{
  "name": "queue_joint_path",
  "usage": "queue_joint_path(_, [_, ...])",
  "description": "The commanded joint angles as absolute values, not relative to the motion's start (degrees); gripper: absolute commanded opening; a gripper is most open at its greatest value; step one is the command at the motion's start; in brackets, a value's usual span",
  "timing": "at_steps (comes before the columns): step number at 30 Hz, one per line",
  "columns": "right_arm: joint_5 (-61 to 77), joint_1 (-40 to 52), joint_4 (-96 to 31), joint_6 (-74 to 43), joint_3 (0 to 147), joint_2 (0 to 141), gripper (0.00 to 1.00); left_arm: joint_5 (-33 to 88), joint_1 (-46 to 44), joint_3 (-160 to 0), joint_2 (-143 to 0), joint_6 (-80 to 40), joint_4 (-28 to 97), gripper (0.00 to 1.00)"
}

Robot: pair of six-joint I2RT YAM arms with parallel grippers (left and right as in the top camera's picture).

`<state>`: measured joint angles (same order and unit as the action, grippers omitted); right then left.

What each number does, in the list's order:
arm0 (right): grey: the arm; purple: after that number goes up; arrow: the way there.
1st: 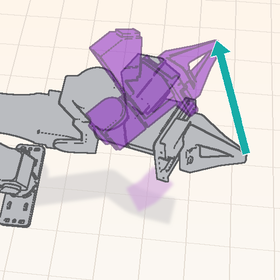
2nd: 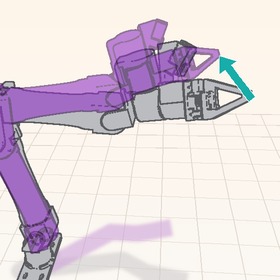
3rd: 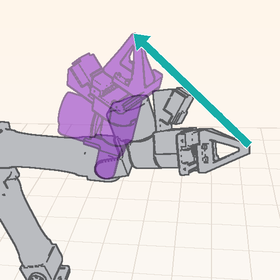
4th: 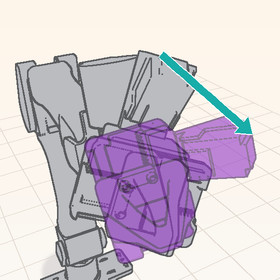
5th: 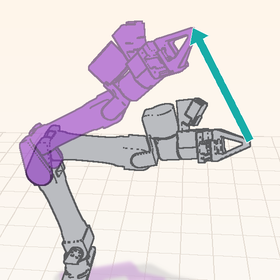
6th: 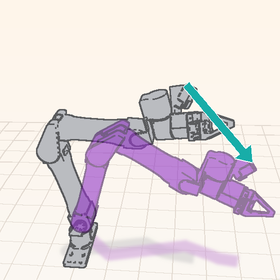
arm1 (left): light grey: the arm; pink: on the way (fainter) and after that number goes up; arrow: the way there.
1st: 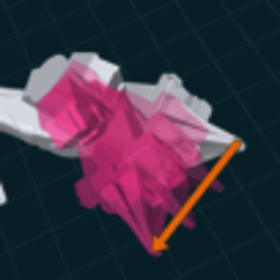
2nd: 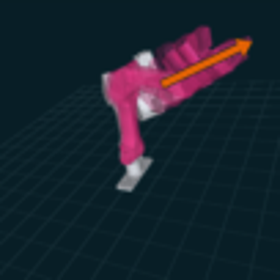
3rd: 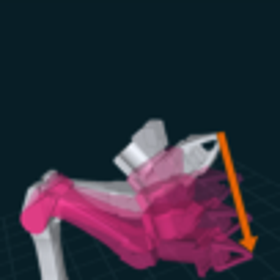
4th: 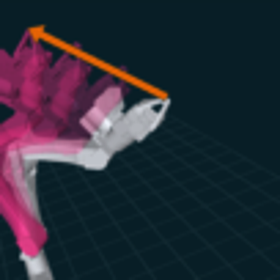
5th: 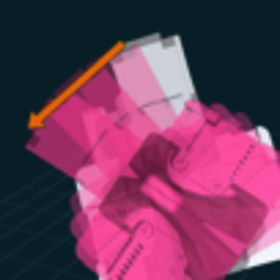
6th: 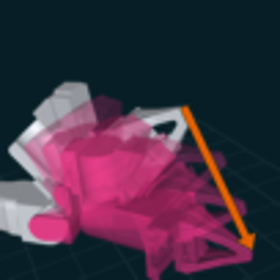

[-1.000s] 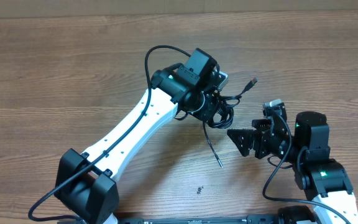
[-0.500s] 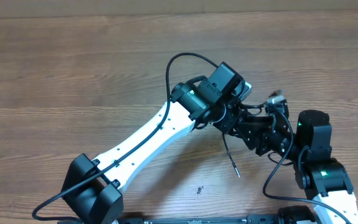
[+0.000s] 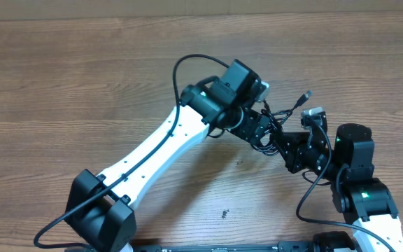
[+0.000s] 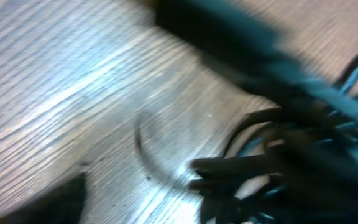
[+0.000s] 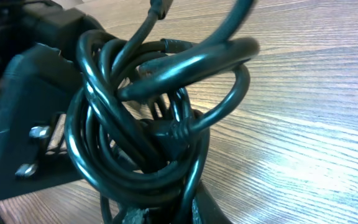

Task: Untangle cables
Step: 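Move the right gripper toward the bundle held by the left gripper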

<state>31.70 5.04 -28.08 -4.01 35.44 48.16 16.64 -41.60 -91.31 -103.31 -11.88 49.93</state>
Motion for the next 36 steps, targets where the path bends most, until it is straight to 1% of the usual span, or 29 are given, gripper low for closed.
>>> queue_joint_path(1, [31.33, 5.48, -27.77, -5.17, 36.62, 47.81, 0.04, 19.66, -40.64, -92.86, -102.48, -8.58, 50.33, 0.99])
queue_joint_path(6, [30.22, 5.48, -27.9, -5.82, 36.6, 47.83, 0.04, 20.95, -37.08, -92.86, -96.68, -2.96, 50.81, 0.99])
queue_joint_path(13, [32.01, 5.48, -27.73, -6.0, 36.6, 48.1, 0.04, 20.6, -33.3, -92.86, -90.41, -0.23, 51.55, 1.0])
queue_joint_path(17, [38.24, 5.48, -25.87, -5.98, 36.6, 49.12, 0.04, 20.62, -33.28, -92.86, -89.36, 4.47, 53.01, 1.0])
queue_joint_path(19, [46.37, 5.48, -22.68, -6.0, 36.6, 50.41, 0.04, 20.69, -33.28, -92.86, -88.62, 6.35, 53.21, 0.99])
queue_joint_path(25, [58.52, 5.48, -15.49, -9.28, 36.62, 54.26, 0.04, 21.5, -33.28, -92.86, -85.45, 7.73, 53.41, 1.0])
queue_joint_path(28, [60.16, 5.48, -14.15, -9.45, 36.62, 55.46, 0.04, 21.47, -33.28, -92.86, -83.64, 7.77, 54.02, 1.0])
queue_joint_path(32, [60.84, 5.48, -13.52, -10.96, 36.62, 55.68, 0.04, 21.45, -33.28, -92.86, -80.68, 12.38, 55.22, 1.0])
queue_joint_path(36, [65.47, 5.39, -6.9, -19.07, 36.6, 55.68, 0.04, 21.45, -33.28, -92.86, -78.5, 18.76, 58.37, 1.0])
